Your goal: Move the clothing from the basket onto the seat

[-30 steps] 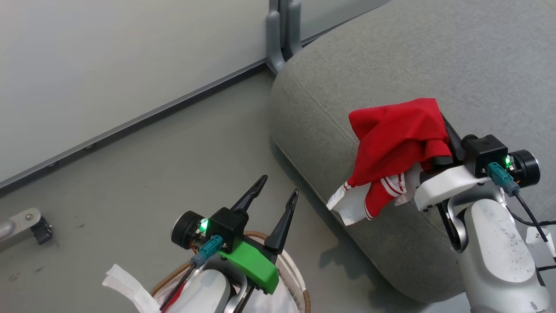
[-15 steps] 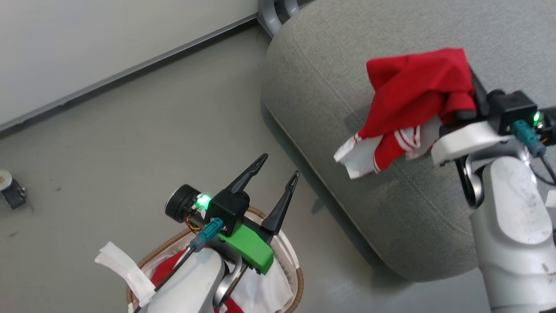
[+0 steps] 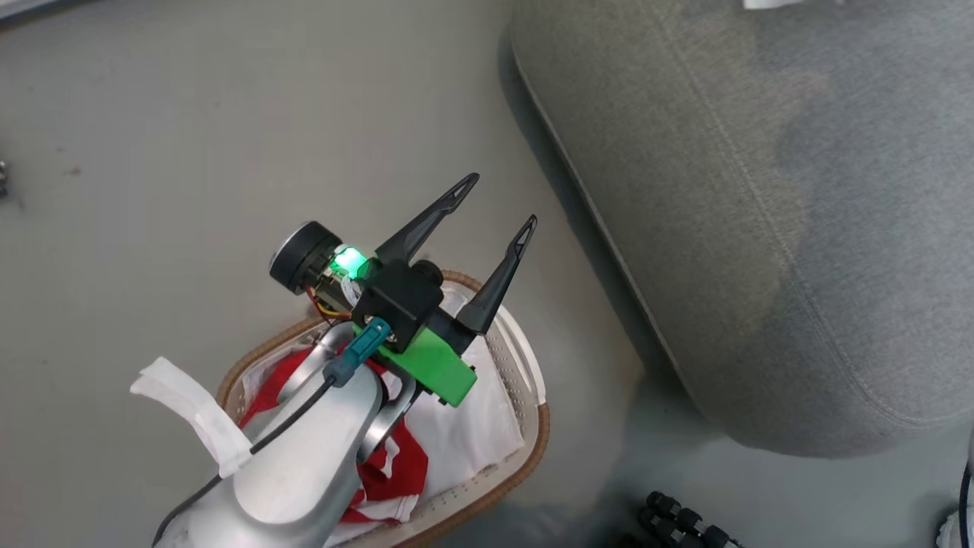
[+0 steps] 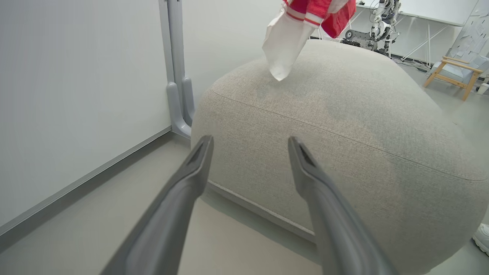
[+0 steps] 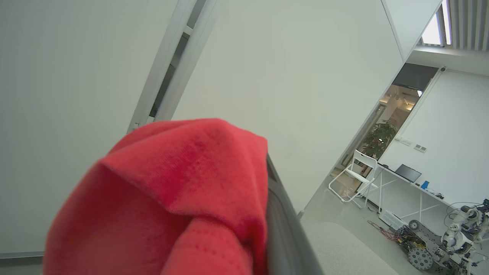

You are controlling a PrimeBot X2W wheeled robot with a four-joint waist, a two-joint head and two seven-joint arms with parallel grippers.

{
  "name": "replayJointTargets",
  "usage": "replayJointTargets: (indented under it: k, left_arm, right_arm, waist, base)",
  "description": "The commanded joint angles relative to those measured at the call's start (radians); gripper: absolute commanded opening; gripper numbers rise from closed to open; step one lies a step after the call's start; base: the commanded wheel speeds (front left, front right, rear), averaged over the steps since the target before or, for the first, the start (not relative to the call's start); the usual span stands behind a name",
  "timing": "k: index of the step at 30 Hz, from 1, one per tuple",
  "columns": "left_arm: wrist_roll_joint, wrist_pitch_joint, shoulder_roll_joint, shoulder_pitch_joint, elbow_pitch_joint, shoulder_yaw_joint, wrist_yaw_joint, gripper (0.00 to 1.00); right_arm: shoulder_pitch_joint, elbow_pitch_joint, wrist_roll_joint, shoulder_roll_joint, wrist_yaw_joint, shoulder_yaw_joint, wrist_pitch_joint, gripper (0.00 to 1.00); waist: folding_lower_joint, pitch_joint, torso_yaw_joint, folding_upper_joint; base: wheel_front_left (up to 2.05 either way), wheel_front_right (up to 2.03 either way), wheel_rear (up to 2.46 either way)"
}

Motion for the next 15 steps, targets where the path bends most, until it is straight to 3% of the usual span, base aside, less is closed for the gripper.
replayJointTargets:
  k: [1,8,15]
  left_arm:
    - [0.005,0.007,0.015,-0.028,-0.011,0.002,0.002,1.00]
    - [0.016,0.049,0.040,-0.061,-0.077,0.009,0.017,1.00]
    - [0.016,0.077,0.062,-0.048,-0.122,0.011,0.036,1.00]
  right_arm:
    - [-0.030,0.020,-0.008,-0.013,-0.001,-0.022,-0.005,0.00]
    - [-0.101,0.116,-0.047,-0.052,-0.001,-0.125,-0.005,0.00]
    - [-0.080,0.222,-0.095,-0.022,-0.001,-0.147,-0.005,0.00]
  waist:
    - [-0.0001,0.133,0.085,-0.0001]
    - [-0.0001,0.236,0.098,-0.0001]
    - [-0.0001,0.287,0.082,-0.0001]
  base:
    - [0.00,0.00,0.00]
    - [0.00,0.00,0.00]
    - [0.00,0.00,0.00]
